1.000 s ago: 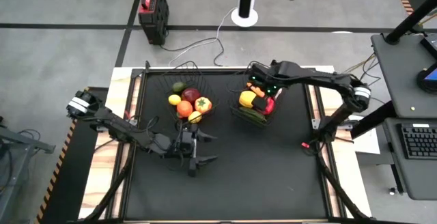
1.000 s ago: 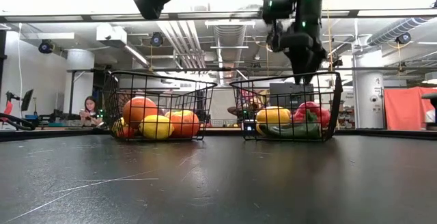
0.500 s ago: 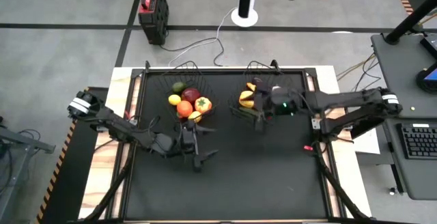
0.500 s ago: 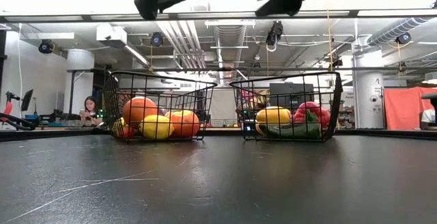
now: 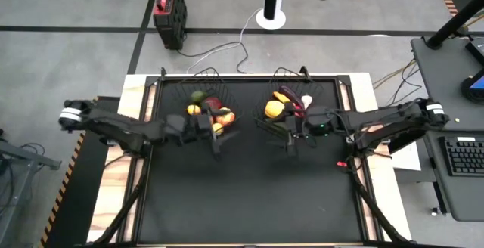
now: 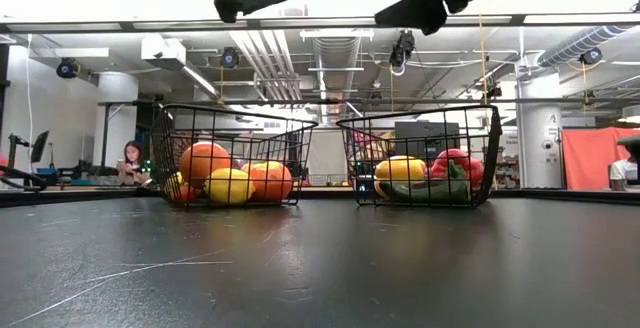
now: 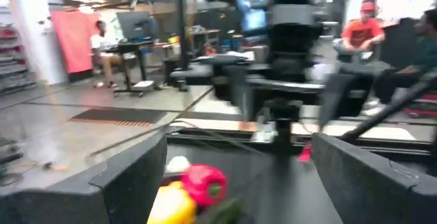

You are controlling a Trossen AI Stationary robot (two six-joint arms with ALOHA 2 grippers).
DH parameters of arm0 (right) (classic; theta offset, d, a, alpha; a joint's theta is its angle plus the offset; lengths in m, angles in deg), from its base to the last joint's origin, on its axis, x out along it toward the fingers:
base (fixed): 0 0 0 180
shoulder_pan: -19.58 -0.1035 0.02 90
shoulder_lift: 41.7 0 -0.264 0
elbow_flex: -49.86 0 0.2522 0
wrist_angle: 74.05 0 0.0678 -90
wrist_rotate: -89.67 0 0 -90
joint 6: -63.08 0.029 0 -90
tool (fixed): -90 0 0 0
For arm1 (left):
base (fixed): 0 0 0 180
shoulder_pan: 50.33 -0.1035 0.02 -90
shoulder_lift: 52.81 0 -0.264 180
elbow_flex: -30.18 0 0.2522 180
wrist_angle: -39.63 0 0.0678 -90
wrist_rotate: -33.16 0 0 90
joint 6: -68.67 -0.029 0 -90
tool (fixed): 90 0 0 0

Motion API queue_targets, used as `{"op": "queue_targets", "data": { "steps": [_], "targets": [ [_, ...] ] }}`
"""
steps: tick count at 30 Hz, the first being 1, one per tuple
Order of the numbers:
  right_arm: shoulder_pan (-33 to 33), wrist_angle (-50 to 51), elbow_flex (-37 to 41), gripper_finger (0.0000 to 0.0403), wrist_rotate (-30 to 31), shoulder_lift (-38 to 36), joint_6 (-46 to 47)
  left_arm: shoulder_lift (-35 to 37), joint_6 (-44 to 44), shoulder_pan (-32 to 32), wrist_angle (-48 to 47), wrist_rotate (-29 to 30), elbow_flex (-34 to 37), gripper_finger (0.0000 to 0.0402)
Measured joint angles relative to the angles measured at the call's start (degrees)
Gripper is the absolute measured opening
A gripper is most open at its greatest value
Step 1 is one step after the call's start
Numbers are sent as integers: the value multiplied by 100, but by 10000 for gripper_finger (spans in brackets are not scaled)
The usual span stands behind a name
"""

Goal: Sort produce into baskets
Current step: Return to Home Position

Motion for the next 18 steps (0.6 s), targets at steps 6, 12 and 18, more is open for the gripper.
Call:
{"op": "queue_targets", "data": {
  "steps": [6,12,18],
  "targets": [
    [-2,-14,115,333,-21,-572,-250,1299,-157,-551,-695,-178,417,343],
    [41,-188,574,340,-30,-1314,-393,2481,46,-830,-668,-271,1304,343],
    [74,-507,1280,343,-43,-2052,-328,3571,316,-877,-348,-273,2125,343]
  ]
}}
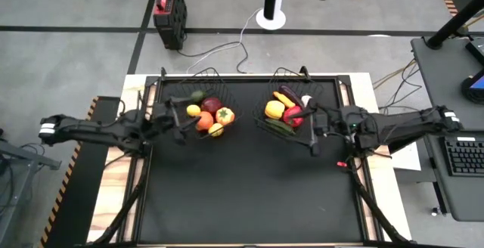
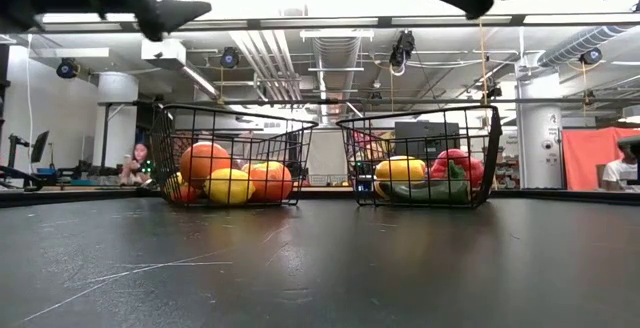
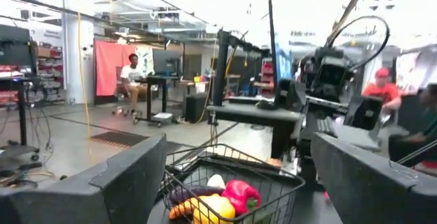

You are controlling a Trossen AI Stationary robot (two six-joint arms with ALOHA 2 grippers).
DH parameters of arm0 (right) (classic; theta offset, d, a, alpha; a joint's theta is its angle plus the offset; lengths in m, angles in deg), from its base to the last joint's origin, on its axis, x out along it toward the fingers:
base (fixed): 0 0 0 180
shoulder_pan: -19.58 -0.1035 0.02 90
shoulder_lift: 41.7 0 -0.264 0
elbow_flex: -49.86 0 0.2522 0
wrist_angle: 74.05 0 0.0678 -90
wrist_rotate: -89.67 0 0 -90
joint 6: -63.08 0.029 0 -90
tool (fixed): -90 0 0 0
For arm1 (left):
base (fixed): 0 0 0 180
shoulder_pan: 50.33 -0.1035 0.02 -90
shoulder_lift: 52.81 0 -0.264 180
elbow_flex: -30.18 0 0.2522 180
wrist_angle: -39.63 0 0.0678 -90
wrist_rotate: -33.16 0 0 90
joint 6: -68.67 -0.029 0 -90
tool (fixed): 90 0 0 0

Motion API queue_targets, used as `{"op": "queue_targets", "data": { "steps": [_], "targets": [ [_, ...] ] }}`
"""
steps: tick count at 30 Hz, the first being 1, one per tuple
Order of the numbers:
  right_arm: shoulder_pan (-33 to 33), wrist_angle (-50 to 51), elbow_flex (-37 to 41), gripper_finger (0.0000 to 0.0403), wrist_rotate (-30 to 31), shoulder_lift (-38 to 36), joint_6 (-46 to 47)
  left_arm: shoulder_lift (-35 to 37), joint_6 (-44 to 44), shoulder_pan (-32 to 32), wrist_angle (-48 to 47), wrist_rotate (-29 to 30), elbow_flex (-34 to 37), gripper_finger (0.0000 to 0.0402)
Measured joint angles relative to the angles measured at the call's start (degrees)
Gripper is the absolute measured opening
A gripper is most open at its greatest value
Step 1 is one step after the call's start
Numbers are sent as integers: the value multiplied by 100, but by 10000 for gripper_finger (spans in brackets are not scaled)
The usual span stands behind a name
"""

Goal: Sort produce into baskets
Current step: Return to Home Position

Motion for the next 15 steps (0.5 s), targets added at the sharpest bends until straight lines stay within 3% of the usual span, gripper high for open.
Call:
{"op": "queue_targets", "data": {
  "steps": [7,15],
  "targets": [
    [0,-7,651,343,-2,-1015,230,1333,94,0,-365,0,558,343],
    [0,52,1237,343,0,-2134,350,2765,421,0,-2411,0,461,343]
  ]
}}
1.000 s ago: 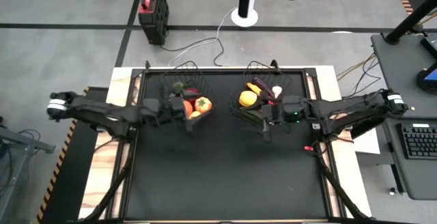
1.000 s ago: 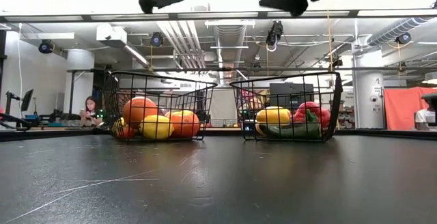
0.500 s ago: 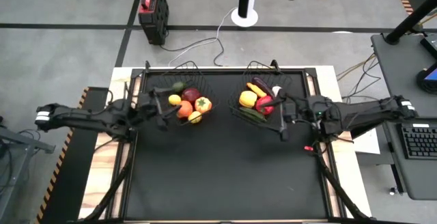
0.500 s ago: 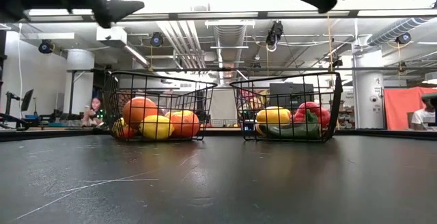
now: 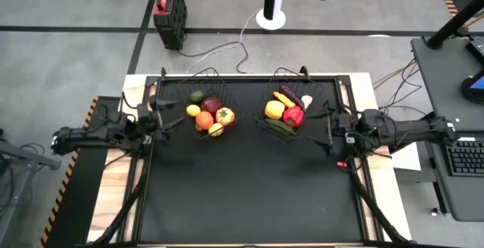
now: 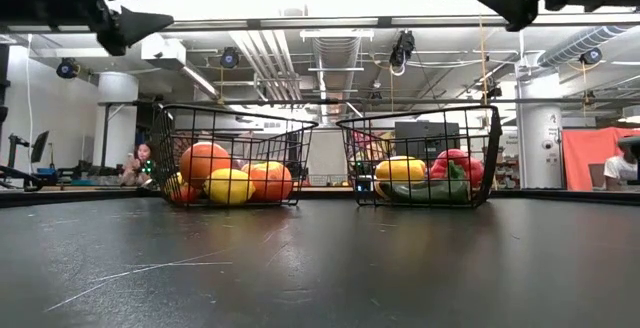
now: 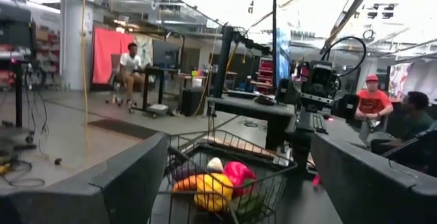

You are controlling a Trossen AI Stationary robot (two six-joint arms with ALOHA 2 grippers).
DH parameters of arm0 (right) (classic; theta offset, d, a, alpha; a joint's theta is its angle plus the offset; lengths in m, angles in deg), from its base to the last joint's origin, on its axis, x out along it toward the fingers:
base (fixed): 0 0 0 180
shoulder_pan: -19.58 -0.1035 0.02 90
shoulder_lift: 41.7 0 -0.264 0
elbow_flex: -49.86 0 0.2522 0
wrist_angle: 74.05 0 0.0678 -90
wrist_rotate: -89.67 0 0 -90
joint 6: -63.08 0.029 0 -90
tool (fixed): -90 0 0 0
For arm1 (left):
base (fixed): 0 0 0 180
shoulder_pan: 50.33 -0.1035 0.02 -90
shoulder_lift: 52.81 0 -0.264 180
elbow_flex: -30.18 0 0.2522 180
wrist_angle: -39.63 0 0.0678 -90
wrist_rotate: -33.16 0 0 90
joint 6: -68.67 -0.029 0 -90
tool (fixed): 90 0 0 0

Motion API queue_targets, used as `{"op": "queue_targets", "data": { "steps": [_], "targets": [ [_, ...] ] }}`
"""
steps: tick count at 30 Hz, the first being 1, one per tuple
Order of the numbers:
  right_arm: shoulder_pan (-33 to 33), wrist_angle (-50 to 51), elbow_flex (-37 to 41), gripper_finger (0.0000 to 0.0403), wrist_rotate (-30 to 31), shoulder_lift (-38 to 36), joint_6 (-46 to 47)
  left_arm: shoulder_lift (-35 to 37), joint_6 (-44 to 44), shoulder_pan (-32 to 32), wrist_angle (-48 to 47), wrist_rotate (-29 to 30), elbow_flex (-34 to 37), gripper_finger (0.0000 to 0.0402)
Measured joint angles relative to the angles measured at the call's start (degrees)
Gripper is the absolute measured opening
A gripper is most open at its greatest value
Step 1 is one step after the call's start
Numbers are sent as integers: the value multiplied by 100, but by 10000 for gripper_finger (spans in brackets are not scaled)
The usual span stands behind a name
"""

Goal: Sort produce into baskets
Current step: Return to Home Position

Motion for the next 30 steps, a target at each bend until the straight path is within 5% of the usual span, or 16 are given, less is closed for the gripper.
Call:
{"op": "queue_targets", "data": {
  "steps": [7,16,23,30],
  "targets": [
    [0,72,502,343,3,-907,122,925,170,0,-887,2,46,343],
    [0,92,1102,343,65,-1981,163,931,306,-2,-809,52,665,343],
    [0,-692,1814,343,57,-1922,102,875,677,-7,-428,182,1139,343],
    [37,-692,1805,343,107,-1941,-350,923,-50,0,-186,160,1155,343]
  ]
}}
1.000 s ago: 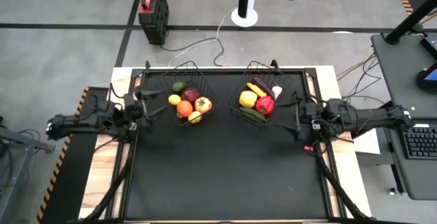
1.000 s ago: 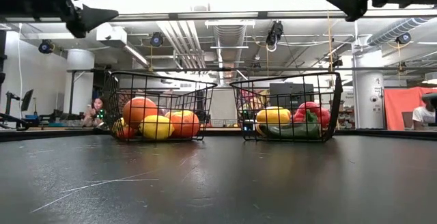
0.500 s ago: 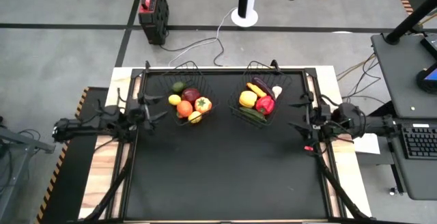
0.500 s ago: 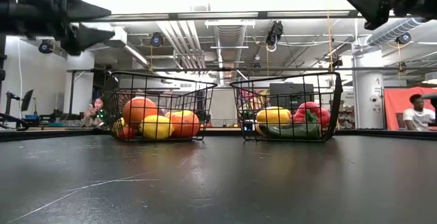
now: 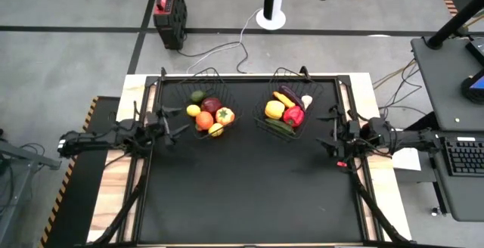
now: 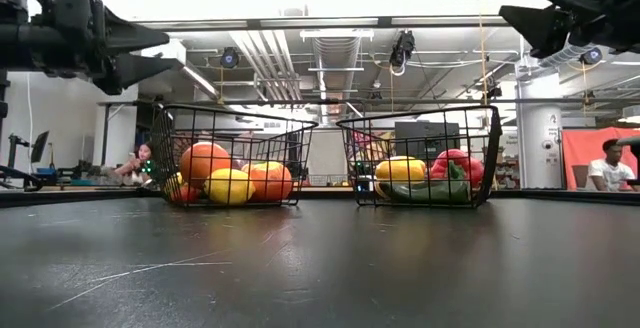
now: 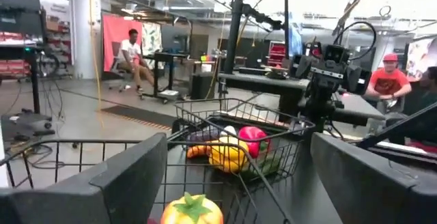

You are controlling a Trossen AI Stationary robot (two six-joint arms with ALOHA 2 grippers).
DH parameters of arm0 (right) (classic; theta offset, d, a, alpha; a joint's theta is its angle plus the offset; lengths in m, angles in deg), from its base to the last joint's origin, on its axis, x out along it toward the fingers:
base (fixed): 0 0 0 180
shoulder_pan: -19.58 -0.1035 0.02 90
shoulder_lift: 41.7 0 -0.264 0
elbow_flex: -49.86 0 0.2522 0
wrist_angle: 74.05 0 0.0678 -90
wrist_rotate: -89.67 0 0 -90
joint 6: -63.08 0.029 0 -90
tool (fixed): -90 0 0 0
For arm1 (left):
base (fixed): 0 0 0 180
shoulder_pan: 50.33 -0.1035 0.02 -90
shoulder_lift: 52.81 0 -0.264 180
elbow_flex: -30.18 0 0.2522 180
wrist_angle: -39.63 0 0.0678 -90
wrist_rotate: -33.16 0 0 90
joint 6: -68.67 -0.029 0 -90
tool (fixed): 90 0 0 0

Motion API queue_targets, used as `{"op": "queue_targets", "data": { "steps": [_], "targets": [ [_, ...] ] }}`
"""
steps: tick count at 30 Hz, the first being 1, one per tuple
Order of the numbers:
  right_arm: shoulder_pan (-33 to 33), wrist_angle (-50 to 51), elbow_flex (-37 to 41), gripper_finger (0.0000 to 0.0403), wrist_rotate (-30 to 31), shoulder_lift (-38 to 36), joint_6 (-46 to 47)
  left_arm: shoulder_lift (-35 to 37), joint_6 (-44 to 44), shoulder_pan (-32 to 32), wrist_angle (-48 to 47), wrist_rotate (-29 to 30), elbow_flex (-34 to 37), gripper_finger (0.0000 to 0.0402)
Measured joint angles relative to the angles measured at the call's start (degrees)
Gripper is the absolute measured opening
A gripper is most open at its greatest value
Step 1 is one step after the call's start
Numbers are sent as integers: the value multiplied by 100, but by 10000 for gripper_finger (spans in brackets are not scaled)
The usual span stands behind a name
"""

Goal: Sort produce into baskets
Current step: Return to Home Position

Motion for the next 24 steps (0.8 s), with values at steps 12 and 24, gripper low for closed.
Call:
{"op": "queue_targets", "data": {
  "steps": [12,24],
  "targets": [
    [0,120,2,343,94,215,863,-174,1152,0,-536,-2,-35,343],
    [0,111,3,343,94,240,857,-308,1134,0,-536,-2,-35,343]
  ]
}}
